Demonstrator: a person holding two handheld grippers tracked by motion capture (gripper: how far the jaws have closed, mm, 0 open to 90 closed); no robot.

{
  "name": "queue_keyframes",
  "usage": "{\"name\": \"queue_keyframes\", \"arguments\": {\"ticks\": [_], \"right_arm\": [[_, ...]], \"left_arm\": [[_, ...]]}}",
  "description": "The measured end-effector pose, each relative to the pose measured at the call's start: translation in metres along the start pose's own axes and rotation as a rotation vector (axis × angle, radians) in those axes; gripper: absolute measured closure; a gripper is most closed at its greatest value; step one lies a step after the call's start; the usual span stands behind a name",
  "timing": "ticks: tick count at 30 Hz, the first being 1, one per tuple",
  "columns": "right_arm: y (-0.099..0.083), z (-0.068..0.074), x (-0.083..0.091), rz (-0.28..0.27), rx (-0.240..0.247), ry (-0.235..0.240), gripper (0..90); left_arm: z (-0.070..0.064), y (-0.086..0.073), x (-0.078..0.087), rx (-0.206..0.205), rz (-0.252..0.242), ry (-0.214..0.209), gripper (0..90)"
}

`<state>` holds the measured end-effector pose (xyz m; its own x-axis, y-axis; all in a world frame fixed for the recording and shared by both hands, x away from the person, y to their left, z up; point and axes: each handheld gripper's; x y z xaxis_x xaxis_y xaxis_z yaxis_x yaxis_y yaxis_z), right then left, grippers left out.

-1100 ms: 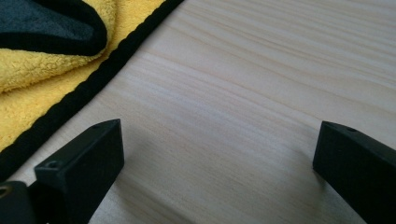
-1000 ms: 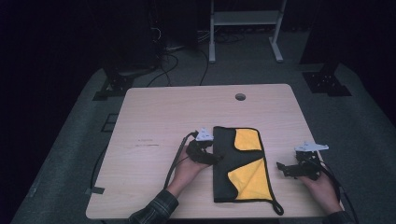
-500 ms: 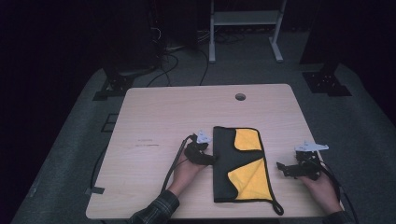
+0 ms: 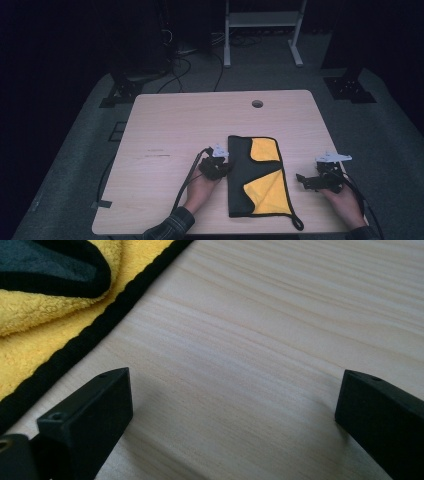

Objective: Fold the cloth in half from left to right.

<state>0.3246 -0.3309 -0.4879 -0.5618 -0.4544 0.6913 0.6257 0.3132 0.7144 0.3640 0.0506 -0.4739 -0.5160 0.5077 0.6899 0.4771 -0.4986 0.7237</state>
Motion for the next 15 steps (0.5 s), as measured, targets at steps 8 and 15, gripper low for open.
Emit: {"name": "queue_keyframes", "arguments": {"ticks": [8, 15], "right_arm": [[0.000, 0.000, 0.000, 0.000, 0.000, 0.000, 1.1], [0.000, 0.000, 0.000, 0.000, 0.000, 0.000, 1.1]], "left_arm": [[0.017, -0.014, 0.018, 0.021, 0.021, 0.001, 85.3], [0.036, -0.031, 0.037, 0.043, 0.034, 0.004, 85.5]]}}
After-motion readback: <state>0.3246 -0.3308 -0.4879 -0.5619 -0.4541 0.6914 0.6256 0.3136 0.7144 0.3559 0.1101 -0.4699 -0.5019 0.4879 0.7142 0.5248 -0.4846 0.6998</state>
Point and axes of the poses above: each handheld gripper's, and its own axes: x roughly backward along the jaws, y roughly out of its top, z roughly to its left, and after that the axes turned 8 degrees about y, right-handed
